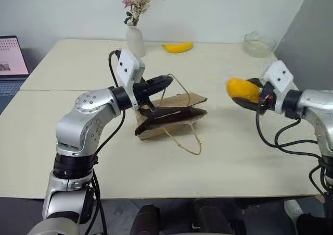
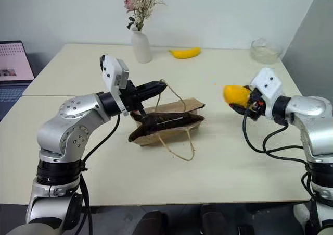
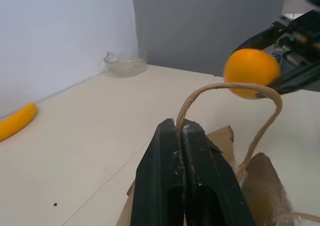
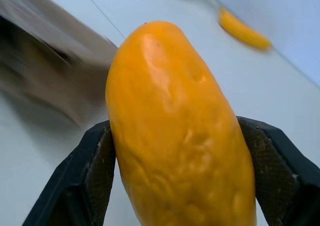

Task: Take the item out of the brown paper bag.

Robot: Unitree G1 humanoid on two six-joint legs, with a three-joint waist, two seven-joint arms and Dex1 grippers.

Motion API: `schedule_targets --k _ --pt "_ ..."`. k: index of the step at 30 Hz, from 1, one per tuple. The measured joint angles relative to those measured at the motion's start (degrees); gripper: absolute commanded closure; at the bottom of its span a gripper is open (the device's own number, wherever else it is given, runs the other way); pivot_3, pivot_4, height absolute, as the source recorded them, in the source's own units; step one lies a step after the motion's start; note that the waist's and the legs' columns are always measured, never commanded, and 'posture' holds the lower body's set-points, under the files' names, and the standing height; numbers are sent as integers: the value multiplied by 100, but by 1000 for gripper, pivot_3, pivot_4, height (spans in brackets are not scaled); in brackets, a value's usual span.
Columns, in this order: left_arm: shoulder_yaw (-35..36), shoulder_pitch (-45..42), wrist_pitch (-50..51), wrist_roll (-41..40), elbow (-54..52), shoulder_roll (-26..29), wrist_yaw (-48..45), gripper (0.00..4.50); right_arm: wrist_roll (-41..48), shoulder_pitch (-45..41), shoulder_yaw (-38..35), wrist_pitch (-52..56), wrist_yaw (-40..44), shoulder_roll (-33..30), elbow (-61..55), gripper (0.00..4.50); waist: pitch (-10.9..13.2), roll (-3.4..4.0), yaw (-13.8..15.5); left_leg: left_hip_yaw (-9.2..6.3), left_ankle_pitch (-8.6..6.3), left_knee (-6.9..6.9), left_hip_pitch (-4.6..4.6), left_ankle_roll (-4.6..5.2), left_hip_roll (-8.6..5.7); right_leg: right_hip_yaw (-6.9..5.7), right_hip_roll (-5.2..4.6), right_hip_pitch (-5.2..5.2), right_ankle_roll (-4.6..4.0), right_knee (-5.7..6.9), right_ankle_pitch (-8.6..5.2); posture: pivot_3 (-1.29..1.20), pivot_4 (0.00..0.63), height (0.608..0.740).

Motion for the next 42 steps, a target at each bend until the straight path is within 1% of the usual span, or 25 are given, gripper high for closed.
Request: schedule_targets --k 3,5,7,9,12,14,17,19,21,22,24,26,30,34,38,40,42 --pt "-4 -3 -78 55 3 0 -31 4500 -631 68 564 -622 -176 70 1023 1197 5 7 -8 10 0 -3 -1 0 1 1 4 -4 0 2 0 0 150 740" --pt "-4 -3 -86 76 4 0 -49 4500 -792 72 706 -805 -201 154 1337 1197 15 24 -8 8 0 -2 -4 0 1 5 4 -8 0 5 0 0 150 740" --pt "-3 -2 -86 85 4 2 -74 4500 -841 66 714 -936 -200 160 1474 462 19 31 1 5 0 -2 -5 -1 1 3 4 -8 0 4 0 0 150 740" --pt "-1 9 -86 98 4 15 -89 4500 -873 68 713 -1029 -166 153 1524 13 19 31 5 3 0 -1 -6 -1 0 2 4 -7 0 2 0 0 150 740" --pt "1 20 -91 115 4 30 -97 4500 -832 163 677 -1155 28 69 1456 13 19 31 11 -2 0 1 -6 -1 -3 2 3 -6 1 2 0 0 150 740" --pt "5 26 -102 139 6 57 -101 4500 -733 331 597 -1187 236 -110 1245 13 19 31 15 -4 0 1 -6 -1 -3 1 3 -4 1 2 0 0 150 740" --pt "11 42 -162 194 20 114 -114 4500 -253 725 140 -1070 656 -405 638 13 21 32 20 -11 0 1 -6 -1 -2 -1 3 -2 1 0 0 0 150 740" --pt "14 45 -307 290 123 156 -136 4500 435 964 -357 -650 835 -368 -177 13 21 31 13 -13 0 1 -1 -1 1 -1 3 1 1 3 0 0 150 740" --pt "-6 44 -542 418 260 262 -280 4500 1293 996 -819 -1 705 -18 -1143 13 24 30 -22 -13 1 1 6 -2 9 1 7 0 1 14 0 0 150 740" --pt "-15 45 -670 488 337 355 -377 4308 1734 948 -978 341 520 214 -1710 2 24 31 -31 -16 1 0 12 -2 12 -1 10 0 1 21 0 0 150 740" --pt "-16 43 -791 590 440 490 -486 3913 2218 828 -1045 761 224 453 -2354 0 24 31 -14 -25 2 0 13 -4 12 -15 10 2 1 23 0 0 150 740" --pt "-8 47 -854 661 577 653 -580 3286 2450 785 -1052 1056 -55 608 -2681 0 24 31 7 -23 3 1 12 -6 7 -14 8 3 1 23 0 0 150 740" --pt "53 84 -961 728 638 895 -729 2019 2482 745 -861 1204 -365 775 -2728 0 24 31 22 -14 2 3 0 -4 -7 -4 4 3 1 6 0 0 150 740" --pt "280 330 -940 716 520 1039 -701 764 2468 704 -759 1141 -399 828 -2577 0 24 30 22 -12 0 2 -12 -1 -1 -3 -4 0 3 -14 1 0 150 740" --pt "888 811 -715 572 68 1061 -297 764 2328 749 -686 811 -453 989 -2329 0 24 30 17 -17 0 -3 -16 -1 11 -7 -1 -7 2 -13 0 0 150 740" --pt "1281 1130 -592 604 -248 977 202 764 2201 883 -681 531 -532 1140 -2238 0 24 30 11 -19 0 -4 -14 -1 11 -8 -1 -7 2 -9 0 0 150 740" --pt "1555 1571 -607 830 -598 763 786 764 2108 1069 -675 293 -597 1282 -2173 0 24 31 15 -17 0 -4 -7 -1 10 -5 -2 -2 2 -8 0 0 150 740"
